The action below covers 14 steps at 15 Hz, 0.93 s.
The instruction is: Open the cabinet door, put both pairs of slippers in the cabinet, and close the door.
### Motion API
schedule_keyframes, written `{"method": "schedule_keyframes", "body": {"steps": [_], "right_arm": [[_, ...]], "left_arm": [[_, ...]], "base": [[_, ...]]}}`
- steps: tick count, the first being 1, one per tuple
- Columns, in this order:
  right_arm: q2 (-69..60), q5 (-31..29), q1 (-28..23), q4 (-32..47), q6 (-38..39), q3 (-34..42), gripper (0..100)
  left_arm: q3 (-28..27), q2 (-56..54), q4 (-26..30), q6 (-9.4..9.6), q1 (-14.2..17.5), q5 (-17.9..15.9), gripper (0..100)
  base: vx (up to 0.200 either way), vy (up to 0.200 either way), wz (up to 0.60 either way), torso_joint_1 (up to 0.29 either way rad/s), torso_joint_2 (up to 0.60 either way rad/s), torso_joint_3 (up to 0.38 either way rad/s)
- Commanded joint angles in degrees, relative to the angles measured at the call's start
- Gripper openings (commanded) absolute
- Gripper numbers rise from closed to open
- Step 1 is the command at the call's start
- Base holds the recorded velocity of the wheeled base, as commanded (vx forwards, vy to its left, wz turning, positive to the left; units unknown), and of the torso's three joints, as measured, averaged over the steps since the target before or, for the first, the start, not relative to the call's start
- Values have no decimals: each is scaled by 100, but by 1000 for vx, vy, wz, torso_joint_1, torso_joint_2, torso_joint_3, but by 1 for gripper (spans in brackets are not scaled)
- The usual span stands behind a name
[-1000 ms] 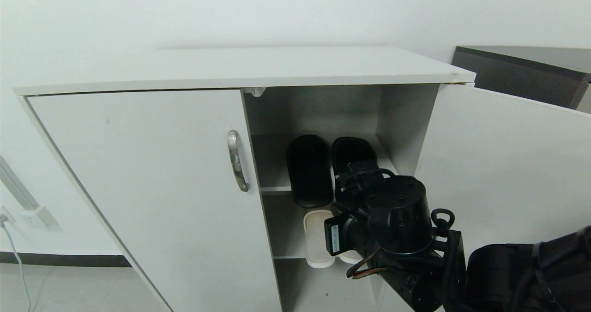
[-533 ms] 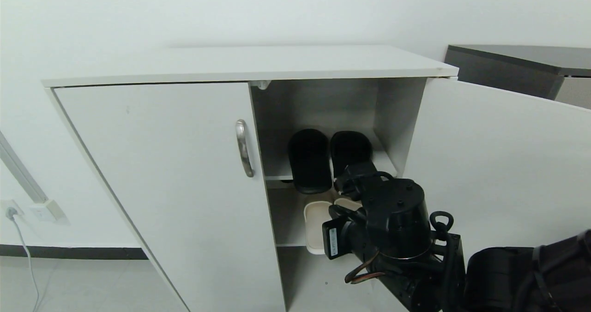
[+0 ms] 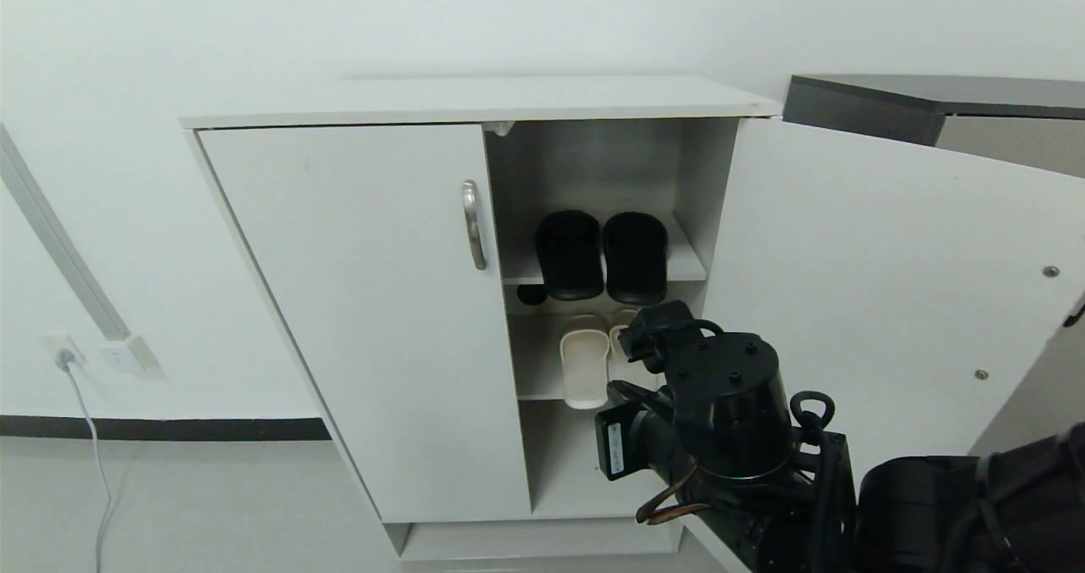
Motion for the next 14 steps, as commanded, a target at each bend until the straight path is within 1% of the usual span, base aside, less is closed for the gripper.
{"method": "schedule_keyframes", "body": {"steps": [1,6,12,14], "right_arm": [[25,17,2,-2,-12,62,0],[96,43,-50,-55,-56,176,0],[96,43,-77,-64,-47,202,0],[87,43,-77,-222,-56,273,0]], "left_arm": [[-7,6,-2,3,2,-2,0],[-7,6,-2,-5,2,-2,0],[2,6,-2,12,2,-2,0],[2,6,-2,3,2,-2,0]], "base": [[-200,0,0,7,-2,-2],[-200,0,0,0,2,0],[0,0,0,0,0,0],[0,0,0,0,0,0]]}}
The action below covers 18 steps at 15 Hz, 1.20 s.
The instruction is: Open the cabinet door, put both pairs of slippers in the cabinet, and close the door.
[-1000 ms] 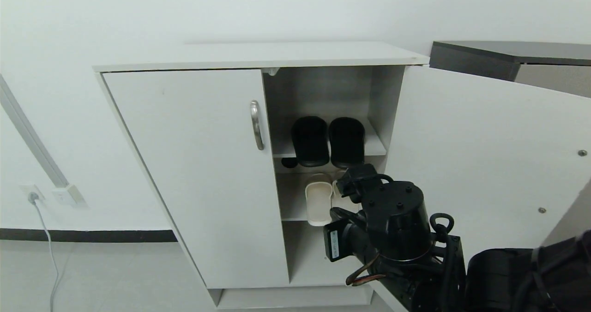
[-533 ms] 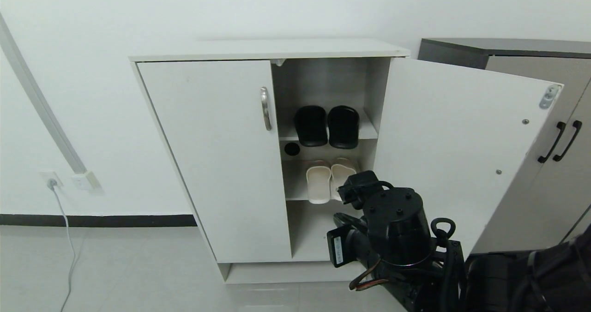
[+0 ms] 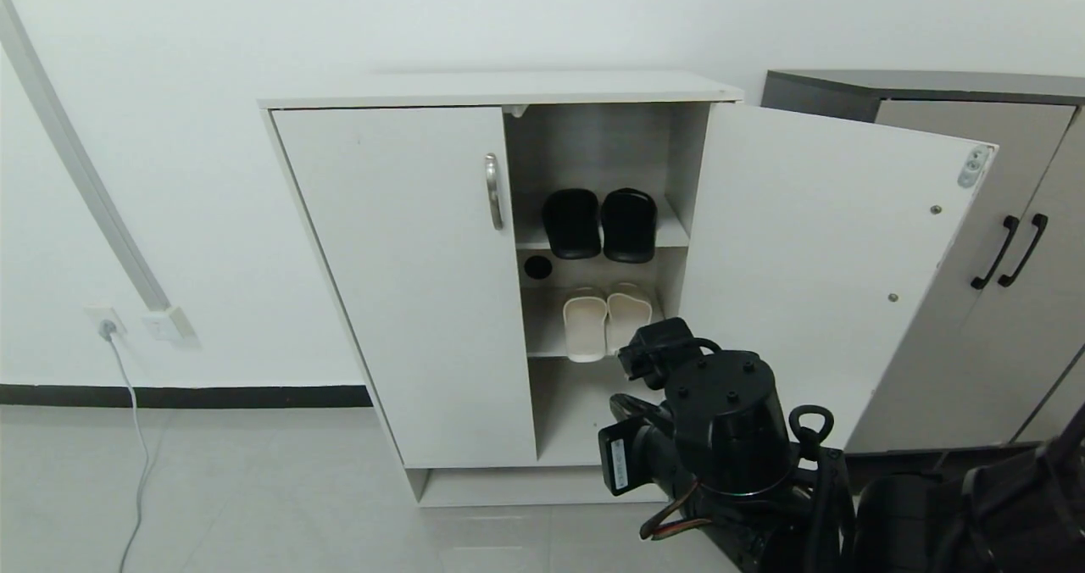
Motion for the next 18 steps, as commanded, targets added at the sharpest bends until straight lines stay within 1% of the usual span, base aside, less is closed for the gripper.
{"method": "schedule_keyframes", "body": {"steps": [1,4,6,11,18], "right_arm": [[43,-1,-21,-108,-7,35,0],[105,8,-65,-152,11,35,0],[87,-1,-118,-178,2,53,0],[78,-1,-171,-178,2,44,0],[70,-1,-171,-187,2,44,0]], "left_arm": [[2,6,0,2,0,0,0],[-7,6,0,2,0,0,0],[-7,6,0,2,0,0,0],[2,6,0,2,0,0,0],[2,-2,0,2,0,0,0]], "base": [[0,0,0,0,0,0],[0,0,0,0,0,0],[0,0,0,7,-105,-176],[0,0,0,49,-429,-347],[0,0,0,130,-457,-340]]}}
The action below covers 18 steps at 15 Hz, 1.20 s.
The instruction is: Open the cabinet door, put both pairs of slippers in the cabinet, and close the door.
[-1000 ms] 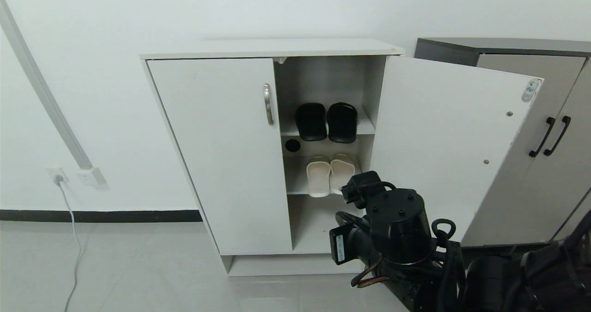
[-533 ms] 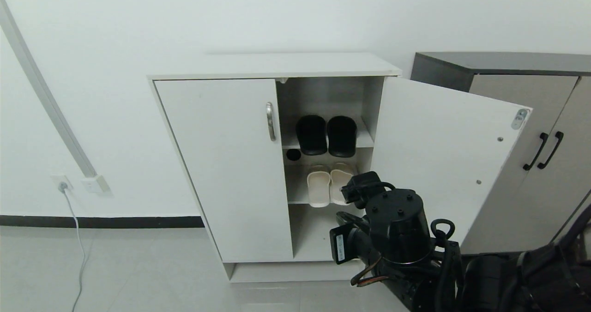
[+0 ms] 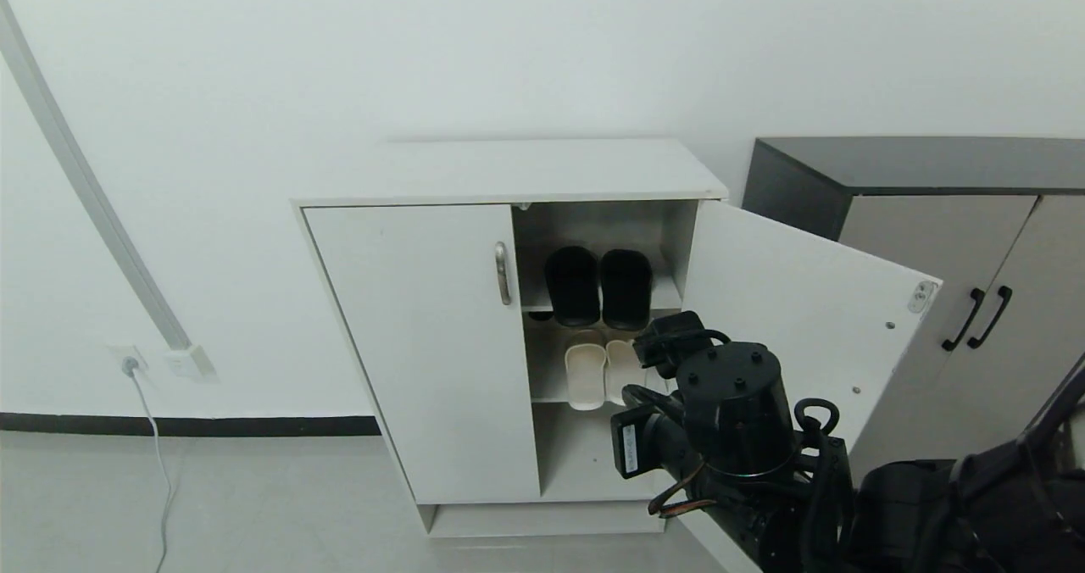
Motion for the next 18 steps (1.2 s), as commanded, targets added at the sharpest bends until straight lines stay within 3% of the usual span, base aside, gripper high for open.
{"method": "schedule_keyframes", "body": {"steps": [1,18], "right_arm": [[-15,-1,6,-4,-1,9,0],[-41,-1,6,4,-1,44,0]], "left_arm": [[1,-2,0,2,0,-2,0],[-8,6,0,2,0,-2,0]], "base": [[0,0,0,154,-476,-330],[0,0,0,216,-533,-322]]}}
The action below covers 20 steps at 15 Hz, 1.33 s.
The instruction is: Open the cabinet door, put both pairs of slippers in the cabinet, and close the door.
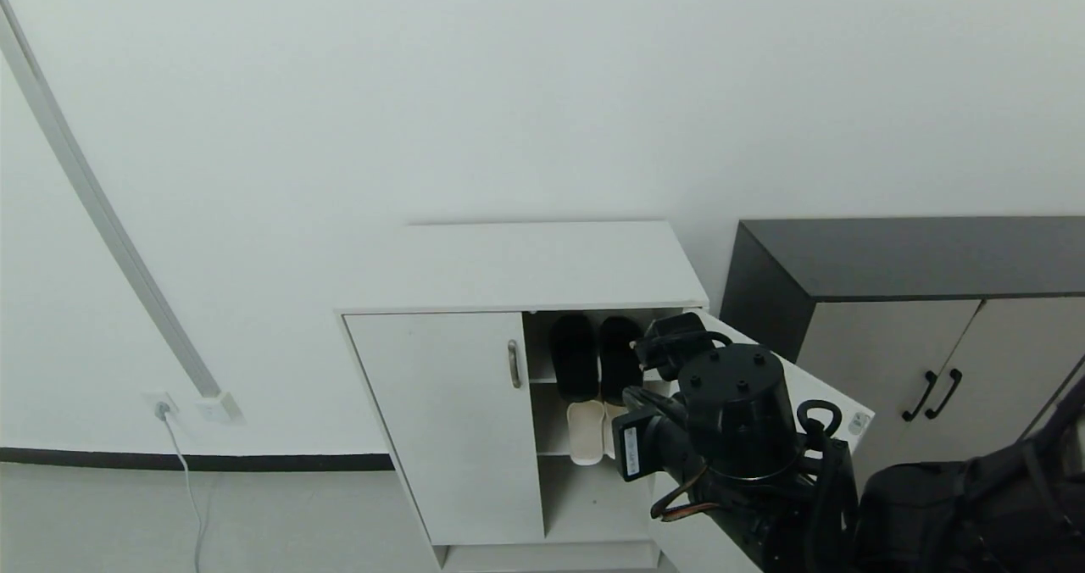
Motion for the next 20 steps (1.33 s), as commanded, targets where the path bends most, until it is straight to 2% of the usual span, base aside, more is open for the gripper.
{"method": "schedule_keyframes", "body": {"steps": [1,9,18,20], "right_arm": [[-13,-1,-2,-3,2,2,0],[-57,8,-187,-100,-7,64,0],[-13,-1,-196,-108,-200,161,0],[4,8,-222,-108,-236,178,0]], "left_arm": [[2,6,0,0,0,0,0],[2,6,0,35,0,-35,0],[2,6,0,17,0,-8,0],[2,6,0,17,0,-8,0]], "base": [[0,0,0,271,-618,-344],[0,0,0,186,-400,-218],[0,0,0,4,-7,-4],[0,0,-600,0,2,7]]}}
